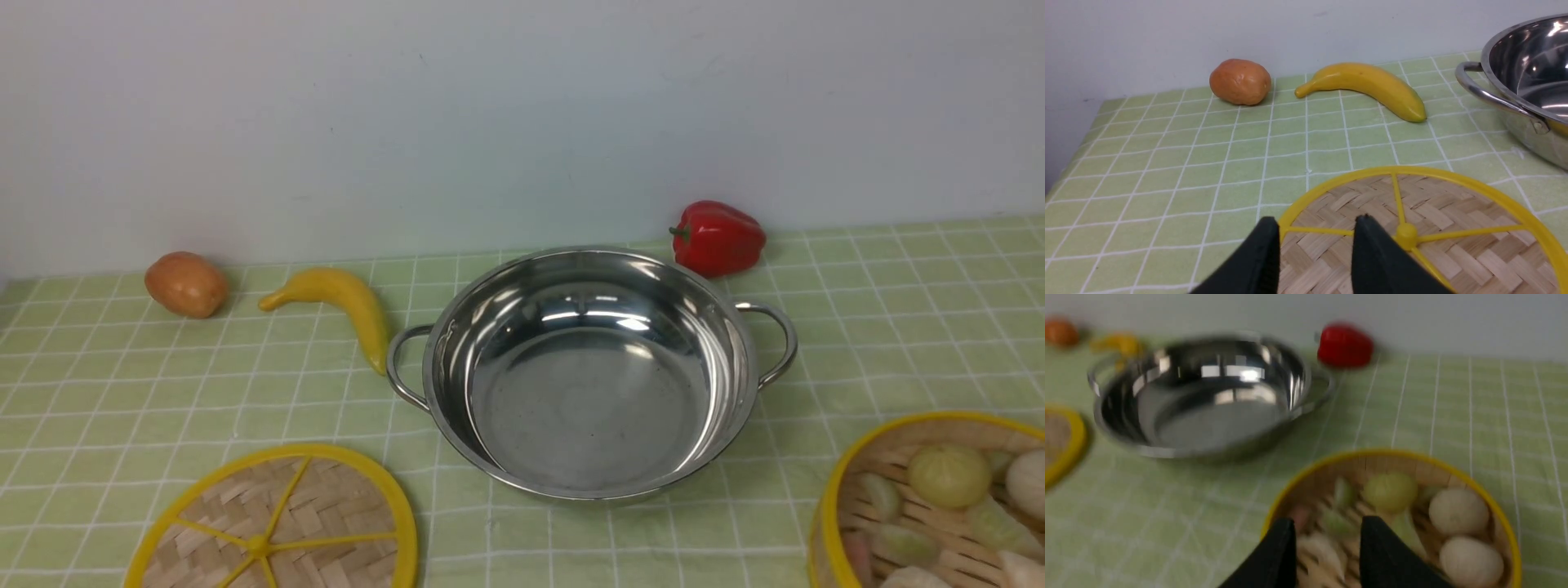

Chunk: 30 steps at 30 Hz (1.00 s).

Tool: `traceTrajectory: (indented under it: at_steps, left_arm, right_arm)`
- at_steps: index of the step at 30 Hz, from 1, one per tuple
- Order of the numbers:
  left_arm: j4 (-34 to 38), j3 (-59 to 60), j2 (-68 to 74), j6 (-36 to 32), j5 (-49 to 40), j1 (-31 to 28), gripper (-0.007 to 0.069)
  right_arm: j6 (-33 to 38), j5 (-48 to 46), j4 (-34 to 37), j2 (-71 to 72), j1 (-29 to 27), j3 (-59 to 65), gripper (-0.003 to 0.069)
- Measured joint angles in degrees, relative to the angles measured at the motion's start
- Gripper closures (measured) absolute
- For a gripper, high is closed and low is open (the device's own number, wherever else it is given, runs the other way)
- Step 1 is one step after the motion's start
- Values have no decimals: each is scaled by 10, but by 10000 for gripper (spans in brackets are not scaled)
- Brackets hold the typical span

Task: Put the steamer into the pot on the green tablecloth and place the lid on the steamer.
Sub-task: 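Reach for and grasp the rim of the bamboo steamer holding the buns with the right gripper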

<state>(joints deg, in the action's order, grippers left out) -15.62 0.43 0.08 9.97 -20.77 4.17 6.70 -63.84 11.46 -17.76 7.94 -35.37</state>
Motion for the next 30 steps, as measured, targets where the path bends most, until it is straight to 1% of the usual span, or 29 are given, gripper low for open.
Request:
traceTrajectory:
  at_steps: [3, 5, 7, 8, 9, 10, 12, 13, 16, 17, 18, 21, 26, 30]
  left_arm:
    - [0, 0, 0, 0, 0, 0, 382]
    - [0, 0, 0, 0, 0, 0, 382]
    - [0, 0, 0, 0, 0, 0, 382]
    - [0, 0, 0, 0, 0, 0, 382]
    - [0, 0, 0, 0, 0, 0, 382]
    - [0, 0, 0, 0, 0, 0, 382]
    - [0, 0, 0, 0, 0, 0, 382]
    - [0, 0, 0, 0, 0, 0, 382]
    - [0, 0, 0, 0, 0, 0, 382]
    - [0, 0, 0, 0, 0, 0, 382]
    - [0, 0, 0, 0, 0, 0, 382]
    - [0, 0, 0, 0, 0, 0, 382]
    - [0, 0, 0, 0, 0, 0, 382]
    - [0, 0, 0, 0, 0, 0, 382]
  right_arm:
    - [109, -41, 38, -95, 0, -7, 417]
    - [162, -50, 74, -167, 0, -8, 417]
    - [191, -52, 95, -238, 1, -8, 417]
    - [192, -52, 97, -245, 1, -8, 417]
    - [200, -51, 100, -297, 3, -8, 417]
    - [200, -50, 100, -303, 3, -8, 417]
    - [200, -33, 98, -374, 24, -9, 417]
    - [197, -21, 90, -407, 45, -13, 414]
    - [180, -12, 67, -446, 78, -21, 395]
    - [178, -12, 62, -447, 81, -23, 395]
    - [158, -10, 38, -471, 106, -30, 372]
    - [126, -5, -4, -500, 140, -36, 344]
    - [108, 12, -34, -545, 175, -37, 326]
    - [105, 34, -42, -578, 178, -37, 324]
